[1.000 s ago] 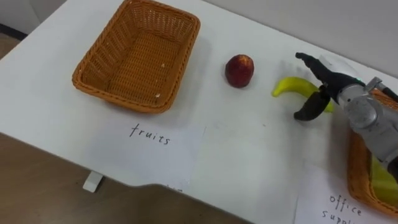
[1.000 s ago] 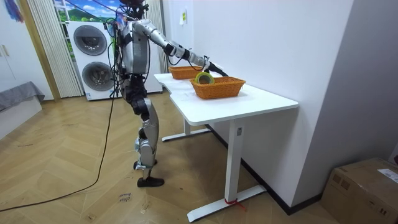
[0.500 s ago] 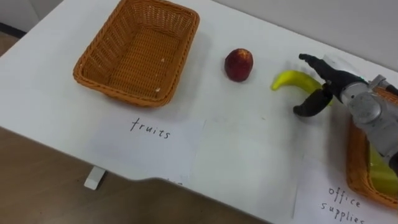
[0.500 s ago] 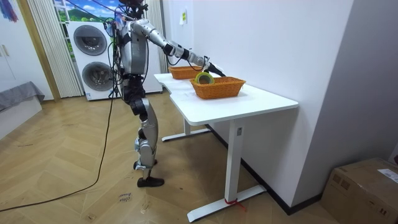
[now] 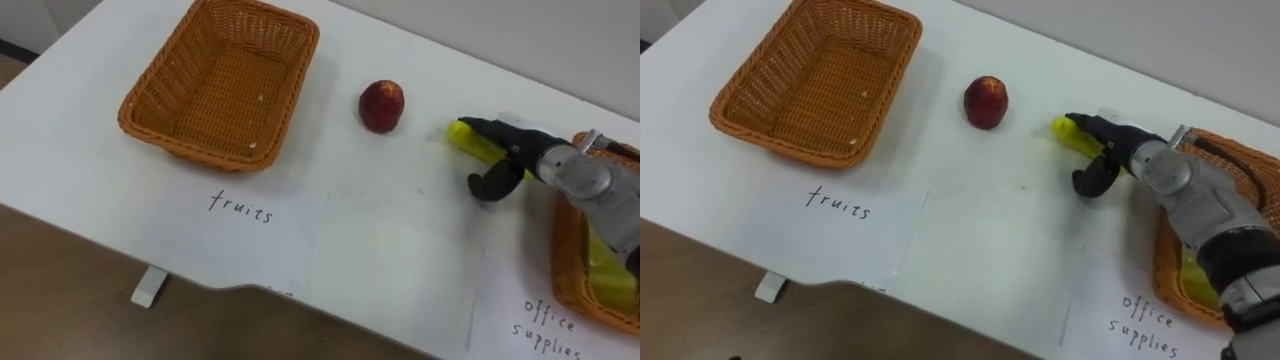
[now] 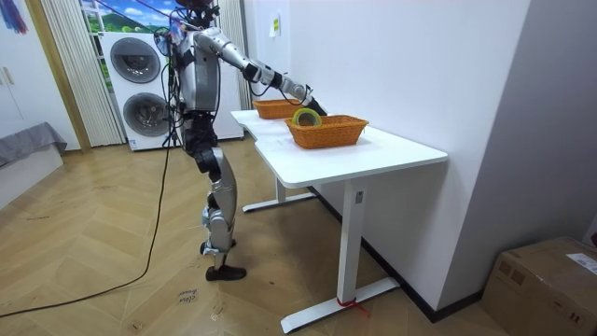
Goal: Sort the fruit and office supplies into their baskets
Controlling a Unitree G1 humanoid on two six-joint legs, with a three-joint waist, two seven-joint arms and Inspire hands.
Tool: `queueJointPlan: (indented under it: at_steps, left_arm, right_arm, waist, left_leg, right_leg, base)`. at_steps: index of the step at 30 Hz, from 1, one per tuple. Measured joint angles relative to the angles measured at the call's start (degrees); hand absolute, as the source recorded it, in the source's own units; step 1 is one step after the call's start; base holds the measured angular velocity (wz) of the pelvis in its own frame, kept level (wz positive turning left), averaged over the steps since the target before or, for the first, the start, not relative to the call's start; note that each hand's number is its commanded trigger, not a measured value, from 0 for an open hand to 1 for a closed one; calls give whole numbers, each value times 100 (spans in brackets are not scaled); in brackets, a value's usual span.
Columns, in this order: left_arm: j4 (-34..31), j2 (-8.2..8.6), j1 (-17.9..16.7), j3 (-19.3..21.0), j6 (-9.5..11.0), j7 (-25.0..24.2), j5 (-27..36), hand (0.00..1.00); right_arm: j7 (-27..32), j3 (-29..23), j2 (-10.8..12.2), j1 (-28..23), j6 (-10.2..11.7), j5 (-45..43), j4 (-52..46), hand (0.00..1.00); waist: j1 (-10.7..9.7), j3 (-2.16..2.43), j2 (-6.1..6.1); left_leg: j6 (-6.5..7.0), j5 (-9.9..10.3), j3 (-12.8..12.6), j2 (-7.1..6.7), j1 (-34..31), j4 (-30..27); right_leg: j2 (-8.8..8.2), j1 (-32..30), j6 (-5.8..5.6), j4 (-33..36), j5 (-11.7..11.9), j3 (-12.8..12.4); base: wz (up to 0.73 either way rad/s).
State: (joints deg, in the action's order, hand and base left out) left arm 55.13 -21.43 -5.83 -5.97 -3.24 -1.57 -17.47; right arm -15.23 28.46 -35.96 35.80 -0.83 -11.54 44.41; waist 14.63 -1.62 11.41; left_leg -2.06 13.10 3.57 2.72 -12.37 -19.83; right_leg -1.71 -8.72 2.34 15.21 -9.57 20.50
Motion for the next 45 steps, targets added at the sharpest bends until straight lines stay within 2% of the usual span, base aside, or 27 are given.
queueJointPlan:
  at_steps: [28,29,30,31,32,39,45]
  left_arm:
    - [228,-1,-22,4,128,-27,4,0]
    - [228,-1,-21,4,130,-25,4,0]
    - [227,-1,-19,4,134,-22,4,0]
    - [227,-1,-20,4,138,-21,4,0]
    - [227,-1,-20,4,139,-21,4,0]
    - [227,-1,-21,4,164,-16,4,0]
    - [224,-2,-52,9,199,0,108,0]
  right_arm:
    - [-105,-1,-20,-1,14,-17,-7,0]
    - [-105,-1,-20,-1,15,-17,-7,7]
    - [-105,-1,-20,-1,17,-17,-7,56]
    - [-105,-1,-20,-1,18,-17,-7,71]
    - [-104,-1,-20,-1,19,-17,-7,100]
    - [195,-60,-80,22,33,-17,-17,100]
    - [149,-51,-100,10,34,-25,-63,100]
  waist:
    - [-3,-4,17]
    - [-3,-4,17]
    - [-3,-4,17]
    - [-3,-4,17]
    - [-3,-4,17]
    - [6,-4,17]
    - [12,-4,17]
  left_leg:
    - [0,0,7,2,15,21]
    - [0,0,7,2,15,20]
    - [0,0,7,2,15,21]
    - [0,0,7,2,16,21]
    - [0,0,7,2,16,21]
    - [0,0,14,2,51,28]
    - [0,0,11,2,96,52]
  right_leg:
    - [15,30,-1,-45,15,0]
    - [15,30,-1,-45,15,0]
    - [15,30,-1,-46,15,-1]
    - [15,30,-1,-46,15,-1]
    - [15,30,-1,-46,15,-1]
    - [17,69,-1,-60,15,5]
    - [18,103,-2,-69,15,9]
  base:
    - [0]
    - [0]
    - [0]
    - [0]
    - [0]
    - [0]
    - [0]
